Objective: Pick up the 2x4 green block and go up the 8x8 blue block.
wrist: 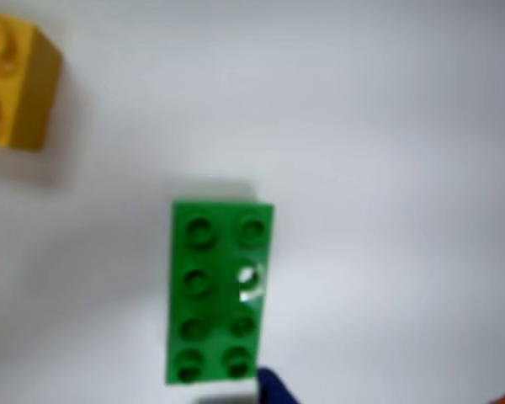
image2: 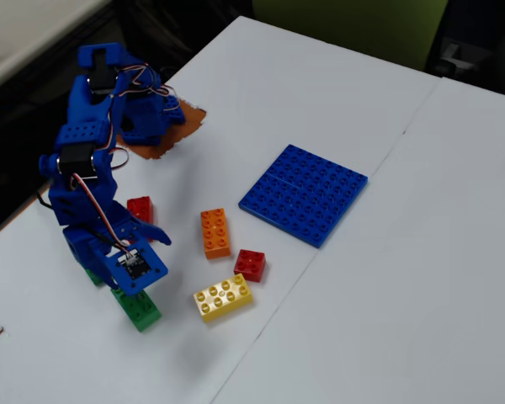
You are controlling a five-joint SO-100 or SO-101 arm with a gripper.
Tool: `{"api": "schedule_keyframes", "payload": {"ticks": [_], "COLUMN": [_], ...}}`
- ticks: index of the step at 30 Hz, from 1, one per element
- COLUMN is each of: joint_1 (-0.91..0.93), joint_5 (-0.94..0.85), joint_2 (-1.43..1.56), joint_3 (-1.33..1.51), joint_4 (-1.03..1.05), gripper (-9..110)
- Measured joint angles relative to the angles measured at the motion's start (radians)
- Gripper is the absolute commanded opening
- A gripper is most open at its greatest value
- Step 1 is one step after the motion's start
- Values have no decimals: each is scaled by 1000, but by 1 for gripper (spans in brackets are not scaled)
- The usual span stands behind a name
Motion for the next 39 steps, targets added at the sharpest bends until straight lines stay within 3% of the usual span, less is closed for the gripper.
{"api": "schedule_keyframes", "payload": {"ticks": [6, 24, 28, 31, 39], "joint_1": [37, 23, 11, 2, -29], "joint_5": [-49, 83, 112, 140, 213], "joint_2": [-80, -241, -262, -268, -267], "joint_3": [-135, -181, -181, -181, -190], "joint_4": [17, -61, -80, -80, -32], "gripper": [45, 40, 31, 9, 4]}}
